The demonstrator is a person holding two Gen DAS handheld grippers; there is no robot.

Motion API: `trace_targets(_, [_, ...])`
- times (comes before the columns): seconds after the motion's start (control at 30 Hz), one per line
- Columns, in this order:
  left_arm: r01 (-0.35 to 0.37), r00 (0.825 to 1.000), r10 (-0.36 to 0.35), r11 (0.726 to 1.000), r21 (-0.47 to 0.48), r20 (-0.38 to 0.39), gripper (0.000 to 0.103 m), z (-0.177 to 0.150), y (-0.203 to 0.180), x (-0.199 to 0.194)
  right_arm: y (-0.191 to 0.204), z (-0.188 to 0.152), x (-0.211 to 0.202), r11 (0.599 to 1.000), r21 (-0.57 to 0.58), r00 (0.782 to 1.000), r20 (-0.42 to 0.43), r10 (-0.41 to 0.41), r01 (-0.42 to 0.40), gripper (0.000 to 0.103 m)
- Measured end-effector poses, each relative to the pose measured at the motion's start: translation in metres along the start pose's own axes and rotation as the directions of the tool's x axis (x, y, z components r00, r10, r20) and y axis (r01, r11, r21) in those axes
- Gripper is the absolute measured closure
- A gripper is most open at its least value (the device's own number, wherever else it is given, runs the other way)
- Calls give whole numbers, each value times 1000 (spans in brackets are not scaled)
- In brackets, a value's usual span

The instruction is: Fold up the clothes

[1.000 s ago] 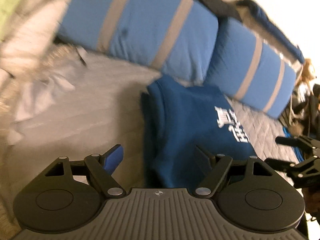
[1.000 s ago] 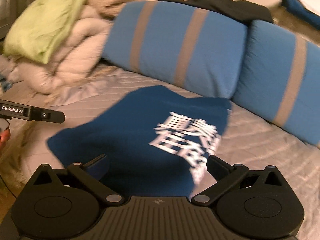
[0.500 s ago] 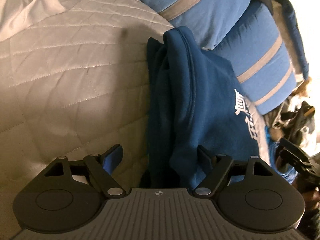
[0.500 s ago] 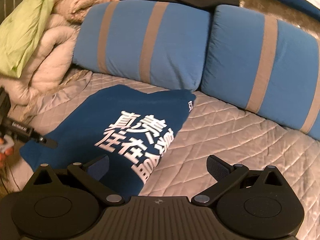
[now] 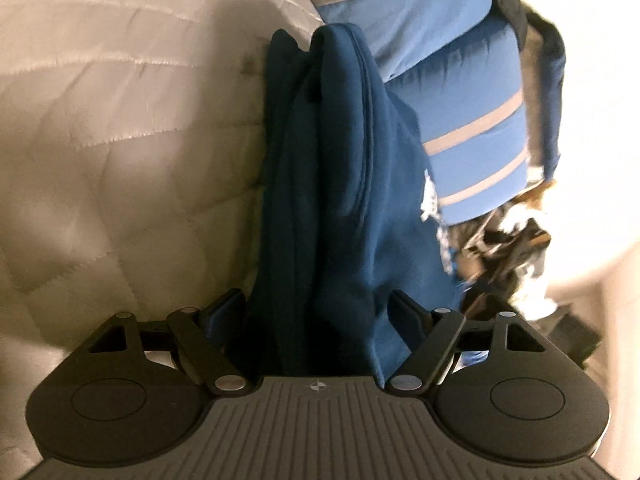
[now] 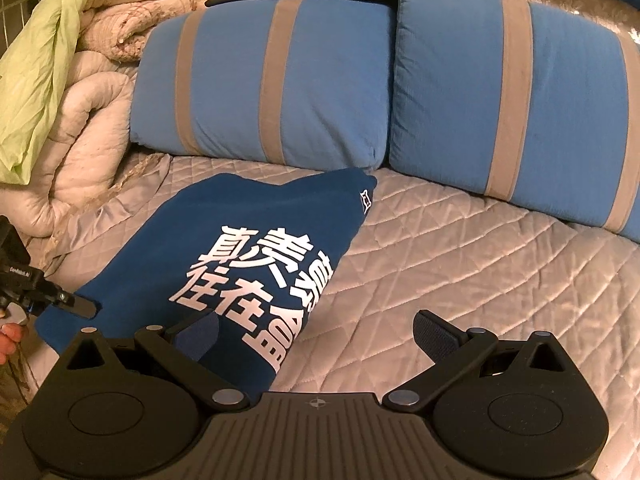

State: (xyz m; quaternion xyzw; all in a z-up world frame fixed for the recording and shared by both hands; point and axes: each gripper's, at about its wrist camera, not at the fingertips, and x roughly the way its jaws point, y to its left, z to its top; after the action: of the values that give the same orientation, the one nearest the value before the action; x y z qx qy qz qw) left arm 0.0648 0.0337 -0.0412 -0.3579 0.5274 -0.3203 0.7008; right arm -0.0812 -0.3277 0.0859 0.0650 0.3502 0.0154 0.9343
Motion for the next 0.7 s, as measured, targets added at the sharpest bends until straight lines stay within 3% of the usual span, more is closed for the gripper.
trace_targets(0.03, [5,1000,-5,1000,-7,3,25,0,1,1,-1,0,1,1000,3,1000,-3,1,-1,0])
trace_targets(0.13, [-1,1000,1,999,-40,1,54,-1,4,6,-7,1,6,999,34,1000,-12,16,-16,0])
trace_targets(0.2, [10,1000,-9,999,-50,14,64,-3,7,4,-12,3,11,998,64,999,-17,28,-27,0])
trace_targets(0.47, [-8,998,9,1000,-13,67,67,-10,4,-2,-34,16,34,978,193,996,-32,81,-74,0])
trace_targets(0.7, [-27,995,27,1000,4,92,67,-13,0,-1,-61,37,70,920,359,985,-15,173,-157,0])
